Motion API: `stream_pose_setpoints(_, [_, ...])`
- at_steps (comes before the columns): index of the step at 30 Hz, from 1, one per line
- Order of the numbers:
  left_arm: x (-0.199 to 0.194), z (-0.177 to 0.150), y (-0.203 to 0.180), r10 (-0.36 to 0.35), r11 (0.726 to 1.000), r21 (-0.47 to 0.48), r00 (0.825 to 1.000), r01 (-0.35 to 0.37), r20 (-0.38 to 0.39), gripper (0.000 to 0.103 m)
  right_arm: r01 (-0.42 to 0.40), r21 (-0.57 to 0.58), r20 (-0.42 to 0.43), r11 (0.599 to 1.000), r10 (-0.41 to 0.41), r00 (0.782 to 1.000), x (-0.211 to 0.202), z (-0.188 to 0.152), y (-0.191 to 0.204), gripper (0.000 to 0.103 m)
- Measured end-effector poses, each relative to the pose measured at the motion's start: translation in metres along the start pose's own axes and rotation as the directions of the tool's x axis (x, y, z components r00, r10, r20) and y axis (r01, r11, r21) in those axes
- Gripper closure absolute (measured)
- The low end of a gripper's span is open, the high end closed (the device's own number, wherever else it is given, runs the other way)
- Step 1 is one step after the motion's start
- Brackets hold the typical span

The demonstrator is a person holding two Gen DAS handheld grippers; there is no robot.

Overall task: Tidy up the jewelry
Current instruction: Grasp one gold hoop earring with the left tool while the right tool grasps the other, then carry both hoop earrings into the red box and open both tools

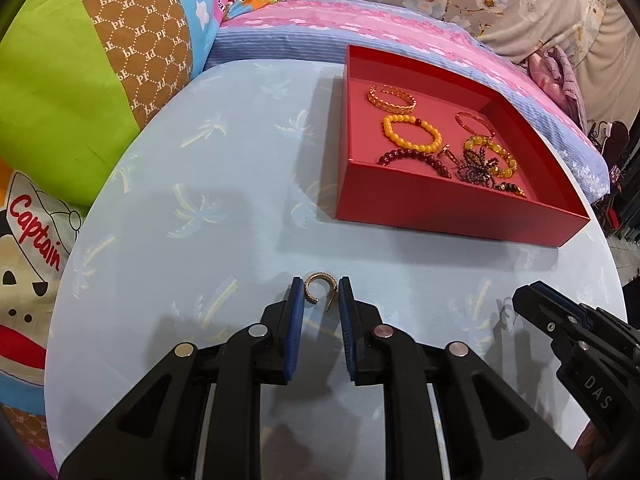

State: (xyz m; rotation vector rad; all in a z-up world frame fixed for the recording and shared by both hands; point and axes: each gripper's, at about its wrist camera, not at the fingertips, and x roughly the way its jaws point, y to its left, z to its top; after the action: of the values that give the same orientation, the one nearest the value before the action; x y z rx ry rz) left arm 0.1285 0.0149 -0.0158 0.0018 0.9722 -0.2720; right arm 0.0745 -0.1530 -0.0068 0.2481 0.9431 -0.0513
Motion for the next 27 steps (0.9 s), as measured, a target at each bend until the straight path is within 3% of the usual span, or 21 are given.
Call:
stream_pose_setpoints(11, [-0.024, 0.017, -0.025, -0.064, 0.998, 0.032, 0.997, 0.062, 0.04, 0.086, -0.021, 0.017, 0.059, 1.0, 0.02, 0.998, -0.026, 0.016, -0.008, 0.087])
stream_pose_setpoints(19, [-0.031, 0.059, -0.058, -0.121, 0.99, 0.077, 0.989, 0.115, 0.083, 0.086, -0.019, 0.013, 0.136, 1.0, 0.017, 0.991, -0.042, 0.054, -0.018, 0.087])
stream_pose_setpoints(27, [-0.008, 0.113, -0.089, -0.136, 0.985, 0.122, 0.984, 0.122, 0.117, 0.086, -0.001, 0.0, 0.16, 1.0, 0.001, 0.987, -0.025, 0.106, -0.029, 0.087])
